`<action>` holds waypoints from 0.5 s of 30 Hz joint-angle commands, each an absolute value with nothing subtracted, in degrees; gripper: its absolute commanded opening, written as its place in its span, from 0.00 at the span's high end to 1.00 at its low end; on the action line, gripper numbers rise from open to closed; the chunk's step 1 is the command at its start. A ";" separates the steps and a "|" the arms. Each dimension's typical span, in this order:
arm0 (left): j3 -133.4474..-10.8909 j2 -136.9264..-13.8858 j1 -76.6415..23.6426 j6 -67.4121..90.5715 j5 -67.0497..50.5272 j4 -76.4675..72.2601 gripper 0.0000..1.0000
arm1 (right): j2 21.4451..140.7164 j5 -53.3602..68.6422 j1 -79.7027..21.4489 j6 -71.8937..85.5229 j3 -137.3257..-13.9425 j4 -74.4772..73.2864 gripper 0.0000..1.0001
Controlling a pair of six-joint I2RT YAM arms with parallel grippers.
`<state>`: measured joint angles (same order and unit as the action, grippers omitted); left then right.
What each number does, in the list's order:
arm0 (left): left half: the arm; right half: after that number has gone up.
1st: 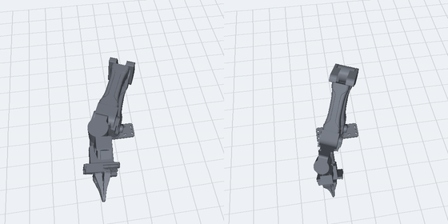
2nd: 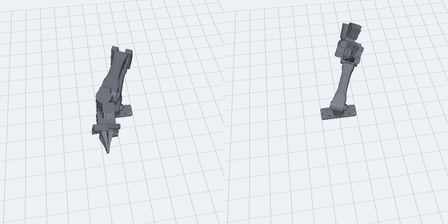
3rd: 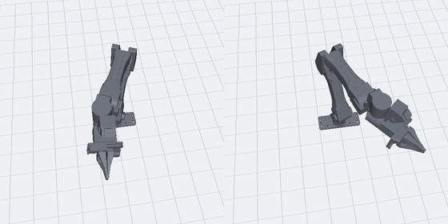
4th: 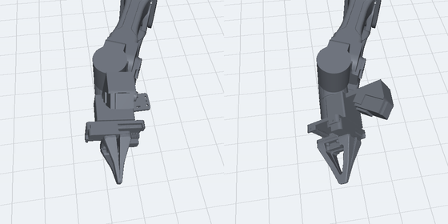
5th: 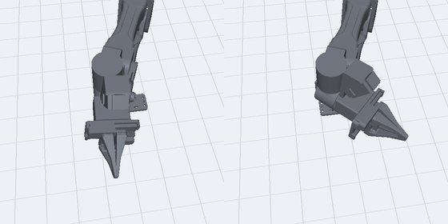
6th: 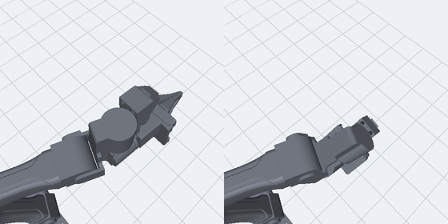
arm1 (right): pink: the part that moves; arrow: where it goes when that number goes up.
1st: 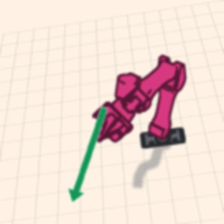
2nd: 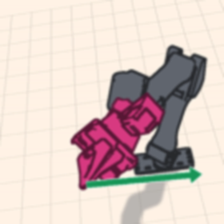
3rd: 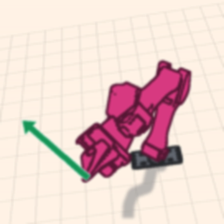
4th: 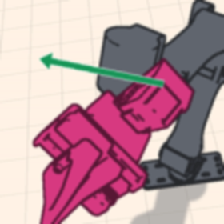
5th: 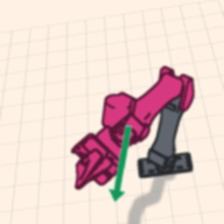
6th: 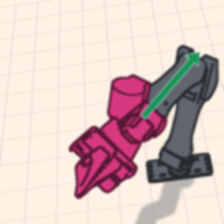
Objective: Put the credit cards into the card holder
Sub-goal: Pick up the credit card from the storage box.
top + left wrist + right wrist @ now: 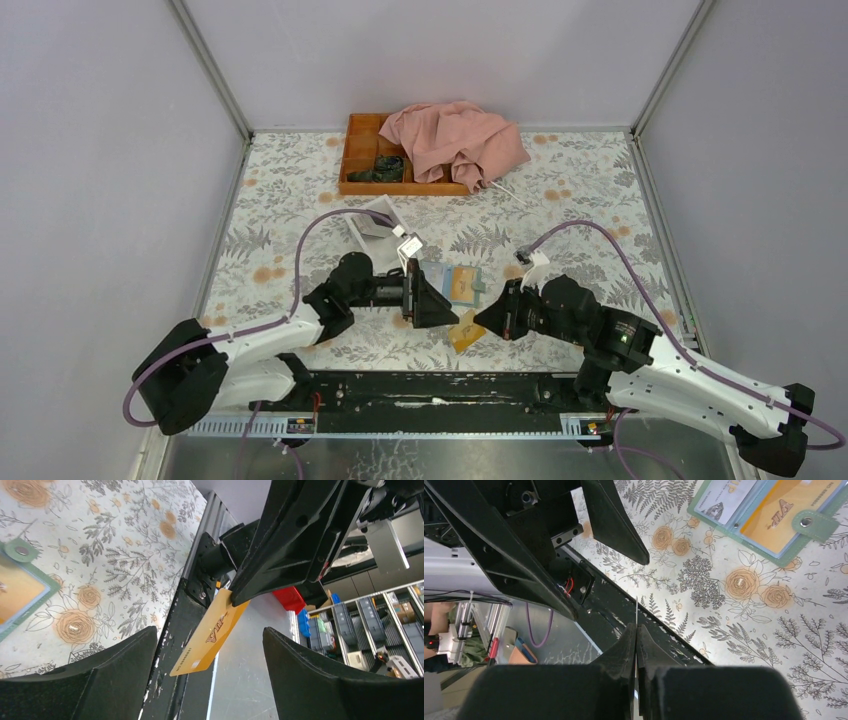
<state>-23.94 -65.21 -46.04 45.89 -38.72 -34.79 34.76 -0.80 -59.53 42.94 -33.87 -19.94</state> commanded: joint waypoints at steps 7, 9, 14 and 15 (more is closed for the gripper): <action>-26.59 -68.70 -49.25 42.45 -43.57 -36.50 0.26 | 33.54 3.79 -59.77 44.47 -34.44 -16.39 1.00; -26.85 -69.26 -49.70 42.28 -44.04 -36.35 0.28 | 33.59 4.31 -59.77 44.47 -34.52 -16.15 1.00; -27.03 -70.46 -50.99 42.26 -45.87 -36.79 0.40 | 34.52 5.20 -59.79 44.07 -34.80 -15.83 1.00; -27.08 -70.80 -51.08 42.39 -46.33 -37.08 0.45 | 34.68 5.34 -59.79 44.05 -34.85 -15.74 1.00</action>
<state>-24.77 -70.00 -50.22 43.44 -43.31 -34.68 34.26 3.36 -59.53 43.88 -33.87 -18.70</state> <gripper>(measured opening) 0.616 0.043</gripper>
